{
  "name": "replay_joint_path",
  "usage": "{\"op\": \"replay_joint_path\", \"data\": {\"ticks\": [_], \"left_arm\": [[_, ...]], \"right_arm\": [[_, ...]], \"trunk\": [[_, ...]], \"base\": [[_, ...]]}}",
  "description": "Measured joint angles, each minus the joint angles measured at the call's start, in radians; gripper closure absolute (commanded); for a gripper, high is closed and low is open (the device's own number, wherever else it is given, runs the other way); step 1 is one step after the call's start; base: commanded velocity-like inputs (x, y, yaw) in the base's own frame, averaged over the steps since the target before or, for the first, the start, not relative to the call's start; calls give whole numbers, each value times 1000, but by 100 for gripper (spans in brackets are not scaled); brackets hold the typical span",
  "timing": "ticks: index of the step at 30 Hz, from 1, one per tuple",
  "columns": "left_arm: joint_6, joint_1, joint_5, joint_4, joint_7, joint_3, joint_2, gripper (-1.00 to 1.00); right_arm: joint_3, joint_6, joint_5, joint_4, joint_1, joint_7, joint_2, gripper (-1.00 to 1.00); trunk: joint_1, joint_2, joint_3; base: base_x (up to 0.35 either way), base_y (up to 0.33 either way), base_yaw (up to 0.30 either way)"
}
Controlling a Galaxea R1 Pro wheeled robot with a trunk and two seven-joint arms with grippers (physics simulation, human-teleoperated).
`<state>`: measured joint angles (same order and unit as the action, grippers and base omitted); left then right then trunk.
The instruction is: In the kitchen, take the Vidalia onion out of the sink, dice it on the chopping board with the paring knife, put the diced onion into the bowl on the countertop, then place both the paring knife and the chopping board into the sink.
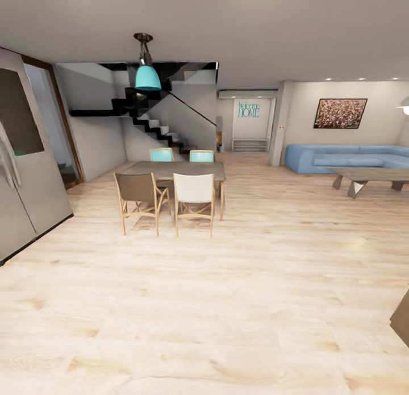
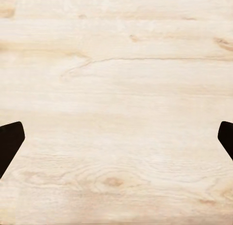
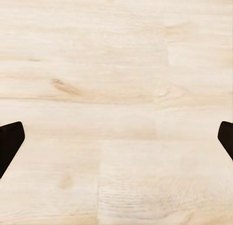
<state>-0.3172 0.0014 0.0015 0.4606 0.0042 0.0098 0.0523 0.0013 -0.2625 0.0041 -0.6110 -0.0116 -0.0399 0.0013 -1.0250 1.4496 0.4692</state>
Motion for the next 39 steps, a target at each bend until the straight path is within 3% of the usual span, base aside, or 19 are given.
{"op": "replay_joint_path", "data": {"ticks": [39], "left_arm": [[-25, 0, 0, -3, 0, -1, 0, -100]], "right_arm": [[0, 0, 0, 0, 1, 0, -1, -100]], "trunk": [[0, 0, 0]], "base": [[0, 0, 279]]}}
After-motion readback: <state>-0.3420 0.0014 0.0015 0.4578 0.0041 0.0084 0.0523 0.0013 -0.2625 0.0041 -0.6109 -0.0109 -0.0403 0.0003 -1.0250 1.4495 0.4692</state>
